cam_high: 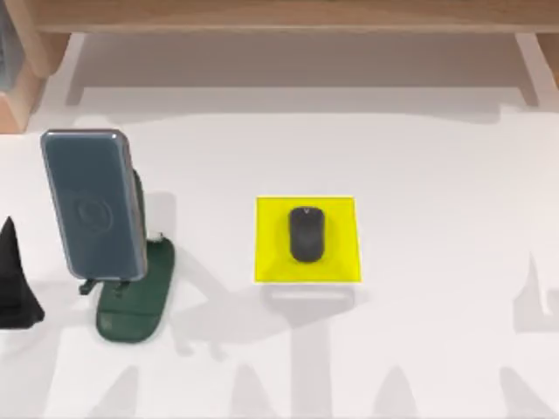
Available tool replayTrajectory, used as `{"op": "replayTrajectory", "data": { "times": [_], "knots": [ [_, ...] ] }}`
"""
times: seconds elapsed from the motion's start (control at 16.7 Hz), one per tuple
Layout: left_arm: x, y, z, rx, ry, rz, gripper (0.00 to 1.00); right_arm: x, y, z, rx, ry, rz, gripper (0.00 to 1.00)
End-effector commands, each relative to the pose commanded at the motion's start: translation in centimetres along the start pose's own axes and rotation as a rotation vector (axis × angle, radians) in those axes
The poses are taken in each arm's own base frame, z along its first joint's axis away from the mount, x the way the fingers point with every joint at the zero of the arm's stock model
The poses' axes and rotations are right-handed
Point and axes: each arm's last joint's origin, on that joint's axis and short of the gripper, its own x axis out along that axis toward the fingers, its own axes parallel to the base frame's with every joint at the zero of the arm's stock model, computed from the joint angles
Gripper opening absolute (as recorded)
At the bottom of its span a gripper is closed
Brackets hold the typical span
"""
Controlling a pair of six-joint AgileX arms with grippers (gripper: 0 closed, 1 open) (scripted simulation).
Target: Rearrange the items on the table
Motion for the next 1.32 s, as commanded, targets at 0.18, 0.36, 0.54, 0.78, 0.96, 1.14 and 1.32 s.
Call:
{"op": "replayTrajectory", "data": {
  "times": [0.18, 0.36, 0.54, 0.78, 0.96, 1.14, 1.32],
  "knots": [
    [-0.2, 0.5, -0.8, 0.023, -0.046, 0.018, 1.0, 0.0, 0.0, 0.0, 0.0, 0.0, 0.0, 1.0],
    [-0.2, 0.6, -0.8, 0.024, -0.048, 0.019, 1.0, 0.0, 0.0, 0.0, 0.0, 0.0, 0.0, 1.0],
    [-0.2, 0.6, -0.8, 0.024, -0.048, 0.019, 1.0, 0.0, 0.0, 0.0, 0.0, 0.0, 0.0, 1.0],
    [-0.2, 0.6, -0.8, 0.024, -0.048, 0.019, 1.0, 0.6, -0.6, -0.4, -0.003, 0.038, -0.024, 1.0],
    [-0.2, 0.6, -0.8, 0.024, -0.048, 0.019, 1.0, 1.6, -1.8, -0.9, 0.002, 0.098, -0.059, 1.0],
    [-0.2, 0.6, -0.8, 0.024, -0.048, 0.019, 1.0, 2.8, -3.5, -1.5, 0.025, 0.179, -0.096, 1.0],
    [-0.2, 0.6, -0.8, 0.024, -0.048, 0.019, 1.0, 4.3, -5.8, -2.5, 0.069, 0.259, -0.125, 1.0]
  ]
}}
